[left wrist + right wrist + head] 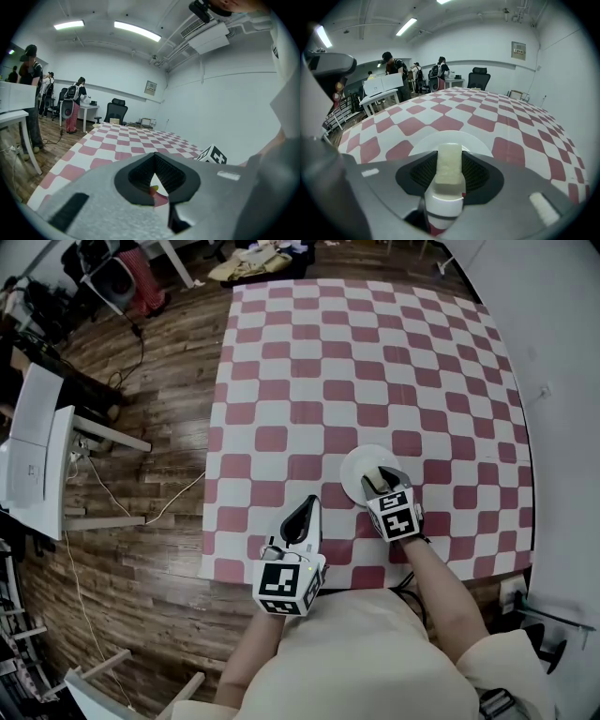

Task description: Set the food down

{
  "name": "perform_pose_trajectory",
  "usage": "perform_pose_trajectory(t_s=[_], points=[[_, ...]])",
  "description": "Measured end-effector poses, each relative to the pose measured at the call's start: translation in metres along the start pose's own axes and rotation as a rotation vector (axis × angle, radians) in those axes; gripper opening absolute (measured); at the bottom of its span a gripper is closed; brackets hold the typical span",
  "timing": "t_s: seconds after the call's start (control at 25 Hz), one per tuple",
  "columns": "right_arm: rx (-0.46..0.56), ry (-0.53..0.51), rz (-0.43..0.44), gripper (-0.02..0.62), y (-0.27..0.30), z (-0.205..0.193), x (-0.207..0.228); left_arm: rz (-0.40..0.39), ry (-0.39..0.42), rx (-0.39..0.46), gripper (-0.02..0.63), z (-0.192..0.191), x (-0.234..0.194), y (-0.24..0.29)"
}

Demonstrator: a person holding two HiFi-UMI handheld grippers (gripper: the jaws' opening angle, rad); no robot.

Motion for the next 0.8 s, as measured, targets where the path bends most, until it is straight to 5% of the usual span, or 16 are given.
perform_pose_trajectory(t_s=[0.8], points=[[-0.002, -0.009, -0.018, 0.175, 0.0056, 0.0042, -0.0043, 0.005, -0.011, 0.008, 0.008, -0.0017, 0.0012, -0.0073]])
Point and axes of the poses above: the fingertips, and each gripper's own axes: y forward along the fingers, x to its right, z out of its top, the point moved 10 cm from there along -y, backward along the fingers, and after that the axes turned 2 degrees about y, right-handed, at the moved point
